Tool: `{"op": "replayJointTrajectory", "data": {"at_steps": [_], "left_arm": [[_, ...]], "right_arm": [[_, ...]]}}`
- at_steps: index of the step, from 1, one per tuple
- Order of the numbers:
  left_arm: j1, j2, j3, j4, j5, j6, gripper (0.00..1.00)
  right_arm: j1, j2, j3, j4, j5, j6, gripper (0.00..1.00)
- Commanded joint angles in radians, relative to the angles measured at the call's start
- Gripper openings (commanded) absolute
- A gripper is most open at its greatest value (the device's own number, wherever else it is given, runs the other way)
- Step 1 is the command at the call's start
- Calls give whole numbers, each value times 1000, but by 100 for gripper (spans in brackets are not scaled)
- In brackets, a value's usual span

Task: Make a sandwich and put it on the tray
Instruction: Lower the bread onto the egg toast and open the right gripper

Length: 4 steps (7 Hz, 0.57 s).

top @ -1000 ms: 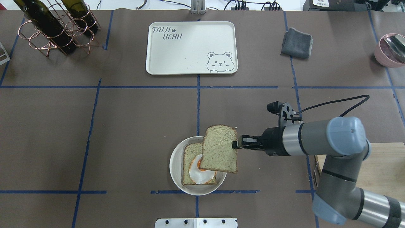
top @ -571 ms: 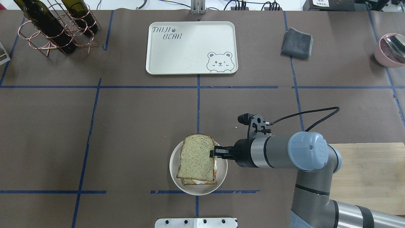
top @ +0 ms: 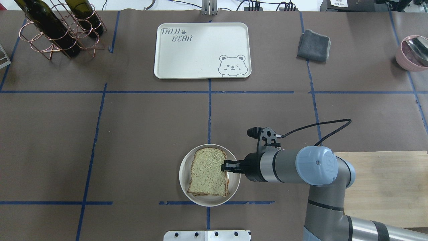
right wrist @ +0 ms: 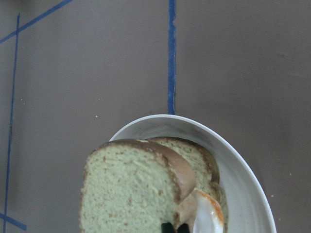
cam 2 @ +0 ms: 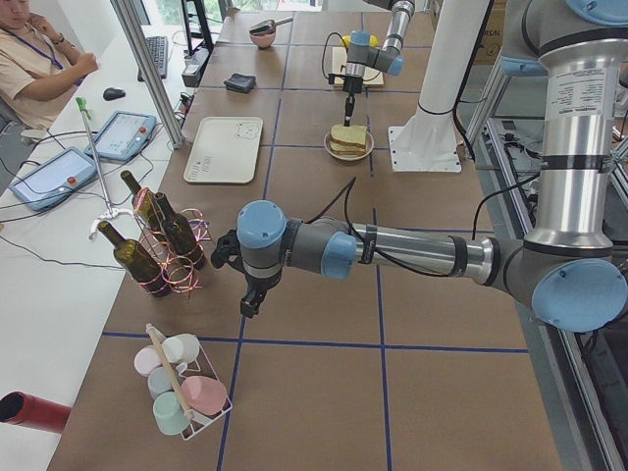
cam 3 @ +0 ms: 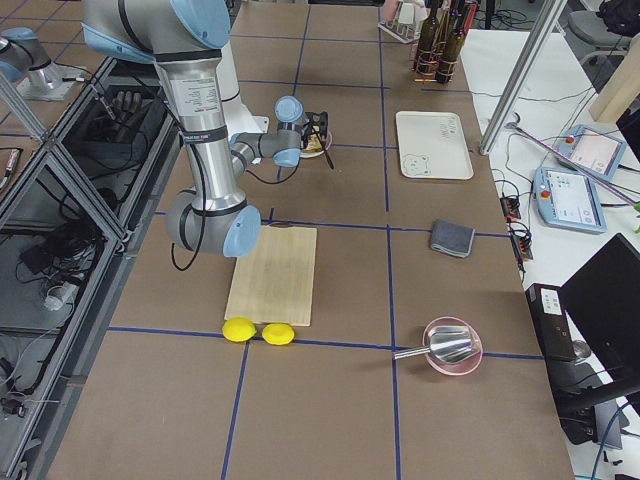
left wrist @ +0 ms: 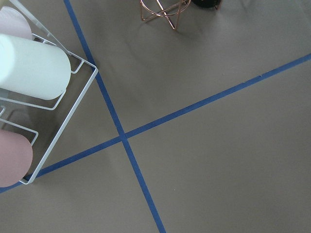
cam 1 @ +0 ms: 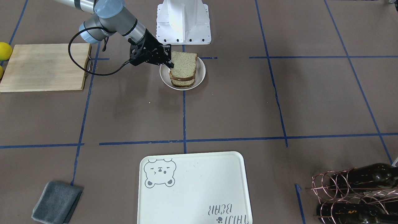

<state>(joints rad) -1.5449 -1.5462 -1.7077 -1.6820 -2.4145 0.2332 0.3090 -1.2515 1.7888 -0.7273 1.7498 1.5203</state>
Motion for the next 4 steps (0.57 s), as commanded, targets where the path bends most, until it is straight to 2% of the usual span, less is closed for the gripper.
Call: {"op": "replayJointTrajectory", "data": {"at_steps": [1, 2, 3, 4], "left_arm": [[0, 0, 0, -1, 0, 0, 100], [0, 0, 0, -1, 0, 0, 100], [0, 0, -1, -1, 0, 0, 100], [0, 0, -1, -1, 0, 0, 100]], "right_arm": [[-1, 0, 1, -1, 2, 0, 14], [-1, -2, 4, -3, 0, 0, 65], [2, -5, 7, -4, -1, 0, 100], [27, -5, 11, -27, 17, 0, 100]]}}
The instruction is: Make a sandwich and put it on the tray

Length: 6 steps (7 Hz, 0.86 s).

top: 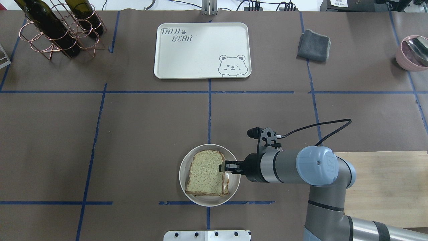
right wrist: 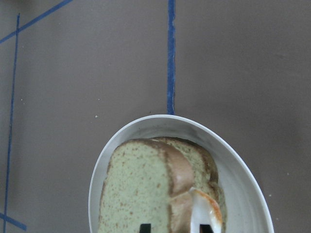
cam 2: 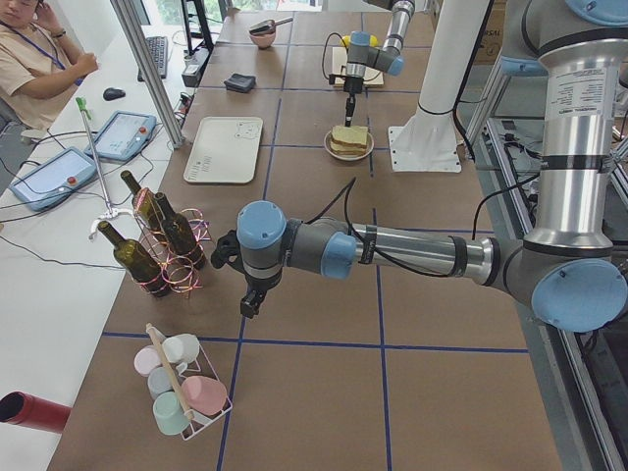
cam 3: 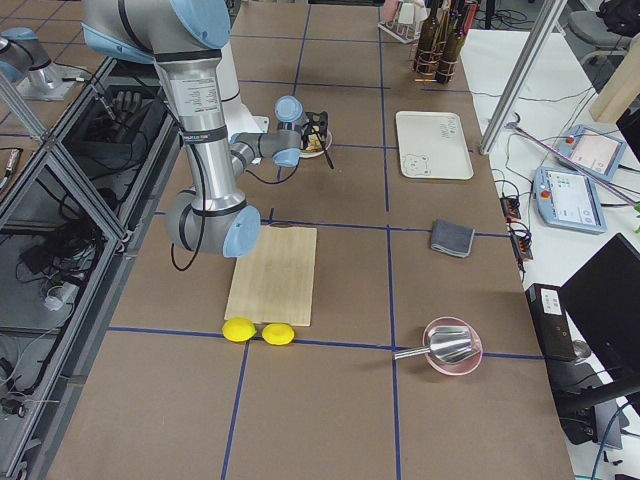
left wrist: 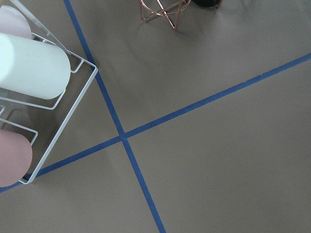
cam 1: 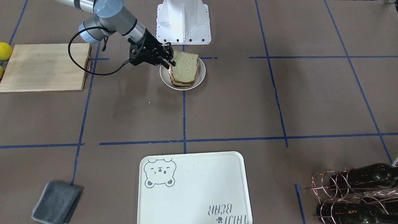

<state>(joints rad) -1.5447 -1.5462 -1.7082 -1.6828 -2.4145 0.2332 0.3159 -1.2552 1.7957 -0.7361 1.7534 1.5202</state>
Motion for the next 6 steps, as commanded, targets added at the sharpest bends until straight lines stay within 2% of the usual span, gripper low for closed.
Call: {"op": "replayJointTrajectory", "data": {"at_steps": [1, 2, 3, 4, 5, 6], "left_arm": [[0, 0, -8, -2, 0, 2, 100], [2, -3, -22, -21, 1, 0, 100], [2, -27, -7, -85, 11, -5, 100], [2, -22, -4, -93, 2, -2, 100], [2, -18, -8, -98, -2, 3, 100], [9, -15, -13, -171, 0, 3, 100]], "right_arm": [[90, 0, 7, -87, 93, -3, 100], [180, -9, 8, -136, 166, -58, 100], [260, -12, 8, -226, 232, -178, 100], [341, -16, 7, -350, 288, -299, 100], [430, -47, 8, -471, 326, -468, 100], [515, -114, 7, -498, 363, -629, 100]]}}
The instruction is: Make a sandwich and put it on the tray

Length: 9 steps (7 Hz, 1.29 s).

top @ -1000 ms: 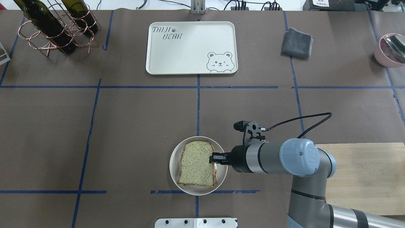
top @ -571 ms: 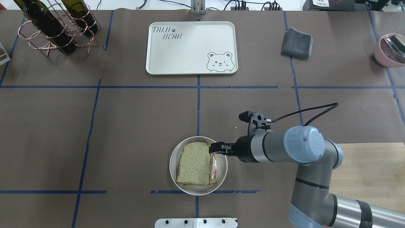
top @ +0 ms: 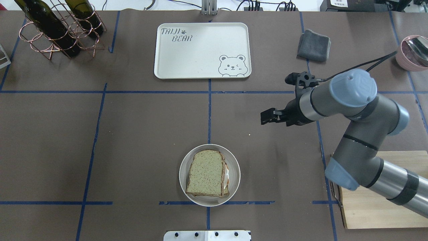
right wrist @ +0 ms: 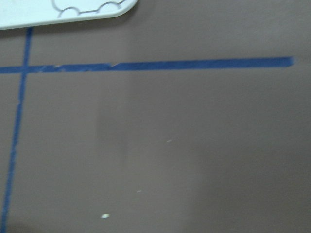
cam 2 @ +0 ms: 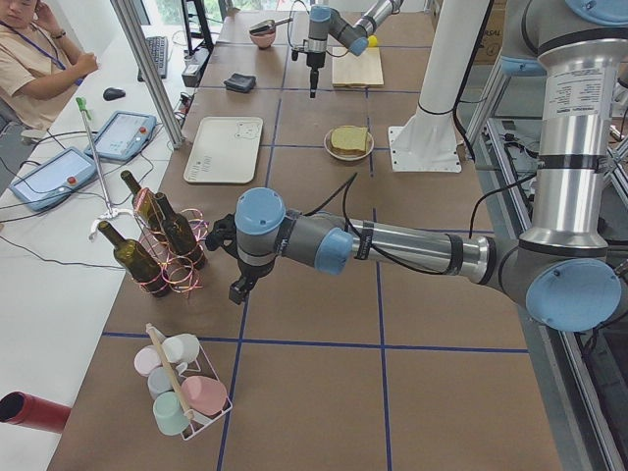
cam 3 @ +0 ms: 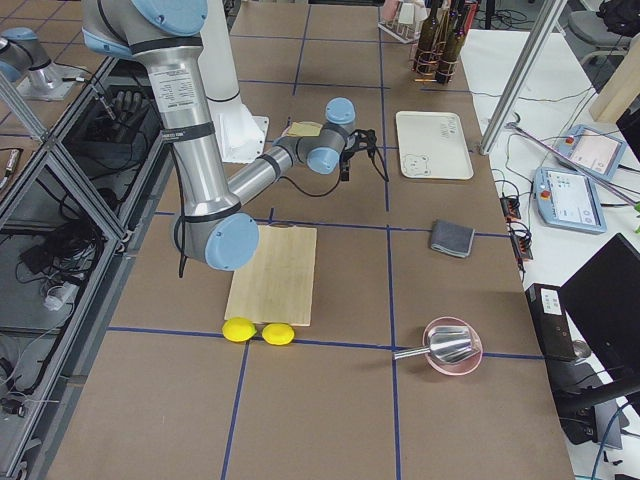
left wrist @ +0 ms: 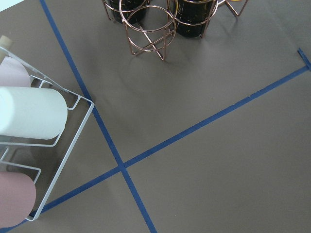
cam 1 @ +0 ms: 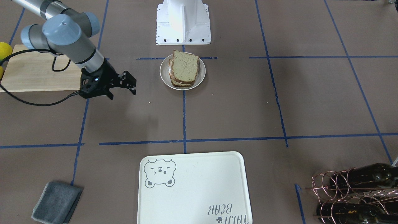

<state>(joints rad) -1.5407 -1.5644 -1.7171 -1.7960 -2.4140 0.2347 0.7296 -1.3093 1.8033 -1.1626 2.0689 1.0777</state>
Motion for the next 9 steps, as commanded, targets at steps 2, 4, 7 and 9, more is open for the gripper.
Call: {"op": "replayJointTrajectory", "data": {"at_steps": [2, 4, 7, 9], "left_arm": [[107, 0, -16, -140, 15, -84, 100], [226, -2, -144, -146, 19, -397, 100], [469, -9, -292, -198, 125, -885, 100], [656, -34, -291, -375, 178, -1203, 100]], "right_arm": [[297, -202, -1, -74, 175, -446, 100], [454, -347, 2, -74, 214, -660, 100], [618, -447, 10, -142, 321, -850, 100], [649, -496, 13, -146, 310, -852, 100]]}}
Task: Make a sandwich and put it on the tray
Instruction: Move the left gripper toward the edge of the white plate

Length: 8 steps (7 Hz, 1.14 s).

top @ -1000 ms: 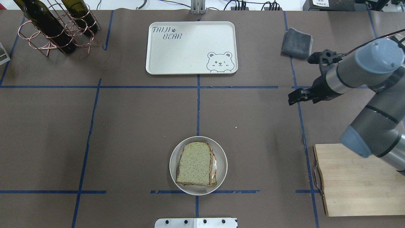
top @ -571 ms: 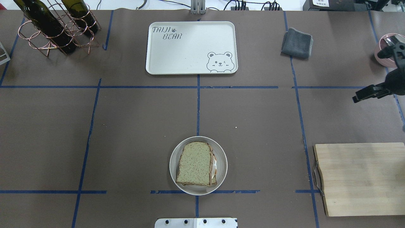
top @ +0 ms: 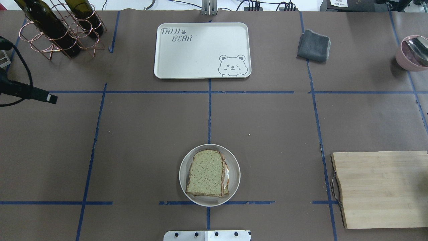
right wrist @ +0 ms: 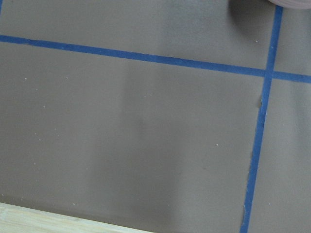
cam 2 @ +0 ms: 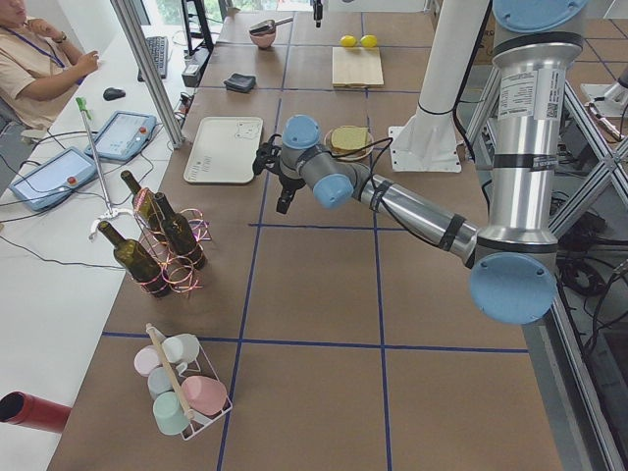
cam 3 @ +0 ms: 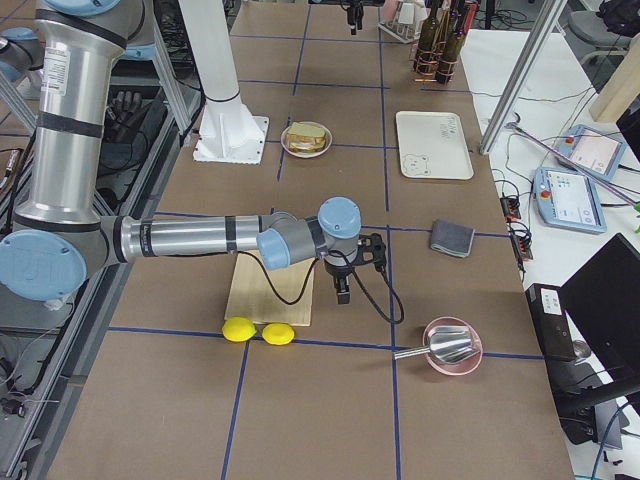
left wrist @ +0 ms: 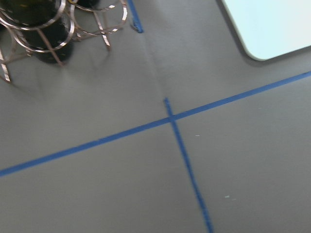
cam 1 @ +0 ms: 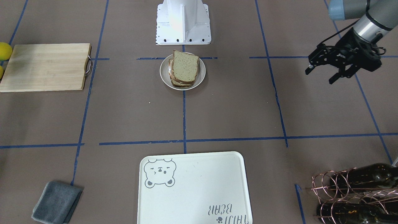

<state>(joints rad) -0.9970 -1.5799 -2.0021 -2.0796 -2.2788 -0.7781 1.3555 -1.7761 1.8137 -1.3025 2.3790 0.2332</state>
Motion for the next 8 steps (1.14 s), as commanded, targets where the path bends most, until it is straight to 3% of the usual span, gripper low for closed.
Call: {"op": "replayJointTrajectory", "data": {"at_steps": [1, 3, 5, 7, 8], "left_arm": [[208, -53, -6, -100, 112, -308, 100], [364, -142, 9, -100, 237, -477, 100], [470, -228, 69, -96, 329, -577, 100], [538, -270, 133, -96, 425, -605, 99], [585, -310, 164, -96, 453, -645, 90]], "right_arm": [[46, -57, 1, -6, -1, -38, 100], [109, -86, 4, -93, -58, -183, 100], [232, -59, 25, -296, -76, -340, 100], [257, -29, 29, -336, -66, -347, 100], [257, -31, 27, -333, -66, -347, 100]]}}
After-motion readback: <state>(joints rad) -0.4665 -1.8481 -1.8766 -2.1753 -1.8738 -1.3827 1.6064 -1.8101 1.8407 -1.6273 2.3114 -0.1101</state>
